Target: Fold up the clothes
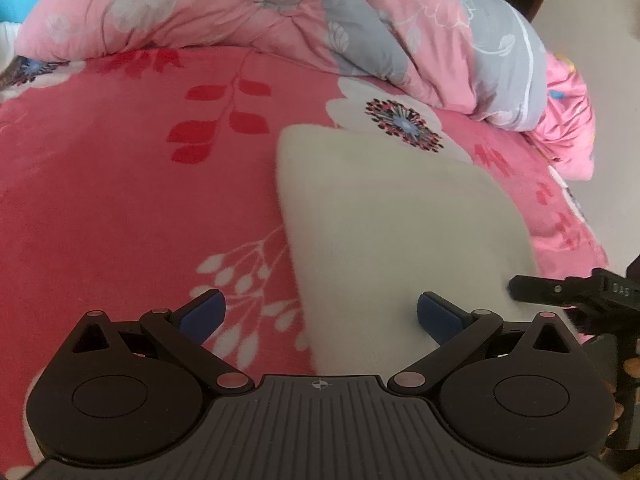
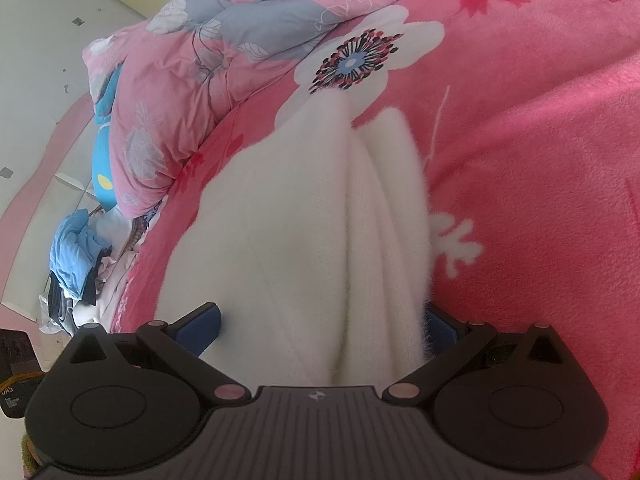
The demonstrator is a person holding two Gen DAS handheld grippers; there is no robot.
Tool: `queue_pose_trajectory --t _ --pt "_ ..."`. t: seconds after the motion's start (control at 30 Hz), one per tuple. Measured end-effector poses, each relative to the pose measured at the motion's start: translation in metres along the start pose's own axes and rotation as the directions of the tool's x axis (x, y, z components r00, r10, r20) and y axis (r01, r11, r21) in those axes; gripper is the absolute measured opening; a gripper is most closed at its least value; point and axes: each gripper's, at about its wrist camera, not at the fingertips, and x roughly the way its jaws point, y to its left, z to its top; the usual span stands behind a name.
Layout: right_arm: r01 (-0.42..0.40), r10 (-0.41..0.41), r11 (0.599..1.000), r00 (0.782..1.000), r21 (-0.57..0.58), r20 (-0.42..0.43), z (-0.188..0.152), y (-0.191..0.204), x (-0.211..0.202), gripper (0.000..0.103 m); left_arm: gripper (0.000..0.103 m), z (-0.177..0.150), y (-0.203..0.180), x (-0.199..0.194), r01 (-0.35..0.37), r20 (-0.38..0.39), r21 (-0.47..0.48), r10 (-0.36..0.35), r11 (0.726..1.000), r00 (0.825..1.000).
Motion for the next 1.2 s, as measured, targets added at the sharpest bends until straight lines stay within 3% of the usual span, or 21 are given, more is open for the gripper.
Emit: queue_pose_trajectory --t 0.57,1.2 --pt "0.001 -0.001 1.000 1.000 -0.001 0.004 -0.0001 0.0005 0.0006 0.103 0.103 -0.0027 -0.0073 -0.0030 -0.027 0.056 0.083 0.022 0.996 0.998" --pt "0.004 -0.004 1.000 1.000 -0.005 0.001 0.0004 0.0005 0.0010 0.103 0.103 -0.0032 -0.0020 -0.0016 0.000 0.042 0.054 -0.003 0.999 0.999"
